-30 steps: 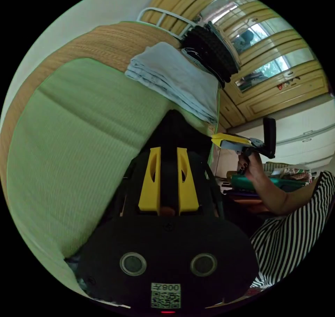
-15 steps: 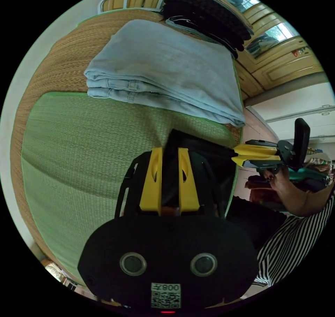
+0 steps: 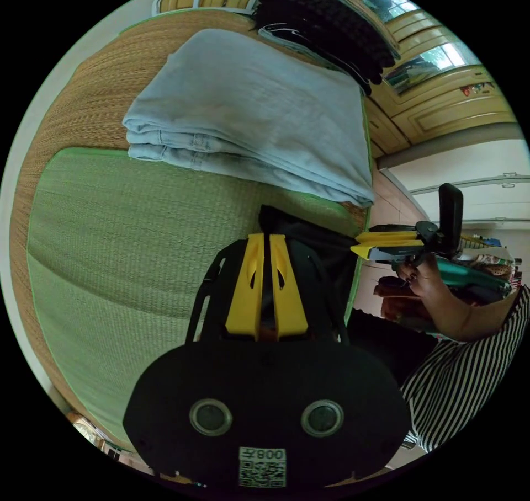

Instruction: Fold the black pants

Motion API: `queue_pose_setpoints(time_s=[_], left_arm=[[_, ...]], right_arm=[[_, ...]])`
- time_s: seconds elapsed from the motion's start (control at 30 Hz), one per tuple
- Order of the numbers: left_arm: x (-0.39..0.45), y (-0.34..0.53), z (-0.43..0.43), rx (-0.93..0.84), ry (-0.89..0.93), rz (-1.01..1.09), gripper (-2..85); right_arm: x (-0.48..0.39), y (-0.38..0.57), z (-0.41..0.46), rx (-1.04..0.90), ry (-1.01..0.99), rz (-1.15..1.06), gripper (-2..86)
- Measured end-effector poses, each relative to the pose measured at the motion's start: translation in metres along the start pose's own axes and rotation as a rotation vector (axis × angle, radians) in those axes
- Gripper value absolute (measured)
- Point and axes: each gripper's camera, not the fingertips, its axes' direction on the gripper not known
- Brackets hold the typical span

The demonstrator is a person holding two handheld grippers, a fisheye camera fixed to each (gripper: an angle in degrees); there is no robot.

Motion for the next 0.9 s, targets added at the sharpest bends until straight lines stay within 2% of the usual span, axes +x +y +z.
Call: queue_pose_setpoints(time_s=[0.23, 0.4, 0.9], left_arm=[[0.015, -0.012, -0.011, -0.018, -0.053, 0.047, 2.0], [0.016, 0.000, -0.034, 0.031, -0.053, 0.069, 1.9], [-0.007, 0.122, -0.111, 0.228, -0.004, 0.103, 1.3]], right_arm=[[-0.003, 0.005, -0.015, 0.022, 0.002, 0.012, 2.8], [-0.021, 0.008, -0.025, 0.065, -0.020, -0.025, 3.0], [-0.133, 0.033, 0.003, 0.082, -0.122, -0.279, 3.1]])
